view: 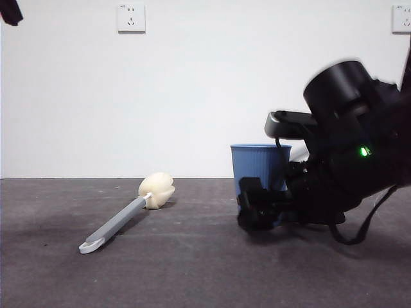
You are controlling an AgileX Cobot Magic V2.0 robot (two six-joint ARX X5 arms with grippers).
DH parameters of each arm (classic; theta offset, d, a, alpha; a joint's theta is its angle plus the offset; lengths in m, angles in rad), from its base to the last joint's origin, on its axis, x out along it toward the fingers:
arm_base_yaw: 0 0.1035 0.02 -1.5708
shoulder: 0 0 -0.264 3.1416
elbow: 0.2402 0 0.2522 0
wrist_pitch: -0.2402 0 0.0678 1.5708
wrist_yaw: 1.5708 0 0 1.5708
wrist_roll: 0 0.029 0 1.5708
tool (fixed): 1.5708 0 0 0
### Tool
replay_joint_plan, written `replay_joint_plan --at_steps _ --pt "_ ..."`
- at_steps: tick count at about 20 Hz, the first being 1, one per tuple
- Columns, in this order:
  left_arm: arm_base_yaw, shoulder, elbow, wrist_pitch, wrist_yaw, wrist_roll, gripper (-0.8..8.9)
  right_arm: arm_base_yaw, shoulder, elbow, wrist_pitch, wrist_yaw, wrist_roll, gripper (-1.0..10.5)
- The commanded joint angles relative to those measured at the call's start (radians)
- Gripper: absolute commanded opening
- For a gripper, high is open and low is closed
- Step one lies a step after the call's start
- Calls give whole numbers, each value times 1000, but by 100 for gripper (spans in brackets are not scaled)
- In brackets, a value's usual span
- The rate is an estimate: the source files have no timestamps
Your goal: Pick up the cup brush,pick up the cup,insert the brush into the cup,clean the cup,put the cup brush back,put the cup back to the fixed position on the table
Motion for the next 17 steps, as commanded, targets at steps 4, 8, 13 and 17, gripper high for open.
replay_joint_plan --at_steps 4,8,13,17 --pt "2 -3 -5 -18 -2 11 348 2 -41 -13 -109 -2 31 480" --pt "2 -3 -5 -19 -2 11 348 3 -179 -13 -327 -3 62 479" --pt "2 -3 -5 -20 2 29 347 8 -487 -13 -766 -98 116 478" --pt "2 -3 -5 -22 5 64 346 9 -798 -12 -1044 -198 135 477"
